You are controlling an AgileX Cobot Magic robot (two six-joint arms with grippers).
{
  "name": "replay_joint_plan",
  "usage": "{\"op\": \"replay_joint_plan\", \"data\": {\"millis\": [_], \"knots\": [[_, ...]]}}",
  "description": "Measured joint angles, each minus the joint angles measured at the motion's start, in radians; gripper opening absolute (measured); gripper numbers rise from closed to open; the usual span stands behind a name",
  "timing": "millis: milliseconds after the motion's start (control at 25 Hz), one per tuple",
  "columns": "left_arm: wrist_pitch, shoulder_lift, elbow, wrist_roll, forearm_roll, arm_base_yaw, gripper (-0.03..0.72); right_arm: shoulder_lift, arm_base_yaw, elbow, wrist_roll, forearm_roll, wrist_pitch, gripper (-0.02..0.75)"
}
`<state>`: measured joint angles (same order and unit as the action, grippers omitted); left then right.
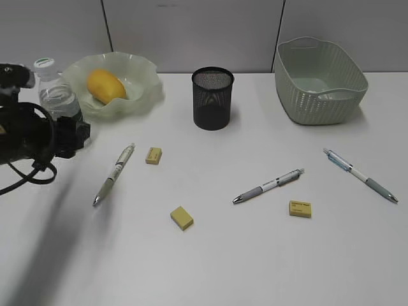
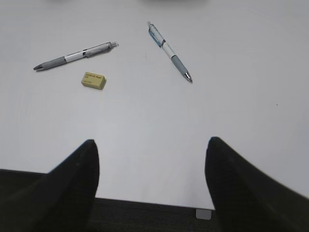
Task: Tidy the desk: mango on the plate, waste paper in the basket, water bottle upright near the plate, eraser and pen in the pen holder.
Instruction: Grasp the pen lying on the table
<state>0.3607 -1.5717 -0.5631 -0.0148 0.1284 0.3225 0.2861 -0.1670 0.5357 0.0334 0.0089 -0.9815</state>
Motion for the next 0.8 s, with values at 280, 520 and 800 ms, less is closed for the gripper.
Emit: {"op": "replay_joint_plan", "data": {"millis": [280, 520, 800], "knots": [[-0.865, 0.191, -0.258, 0.000, -0.090, 0.000, 0.543, 0.000, 0.000, 0.000, 0.000, 0.000, 0.004, 0.542], [-1.360, 0.271, -0.387, 0.000, -0.097, 0.000, 0.510, 0.000, 0.000, 0.000, 0.001, 0.000, 0.004, 0.542], [-1.511, 0.447, -0.334, 0.000, -0.093, 0.000, 0.465, 0.000, 0.000, 0.000, 0.001, 0.000, 0.010, 0.542]]}}
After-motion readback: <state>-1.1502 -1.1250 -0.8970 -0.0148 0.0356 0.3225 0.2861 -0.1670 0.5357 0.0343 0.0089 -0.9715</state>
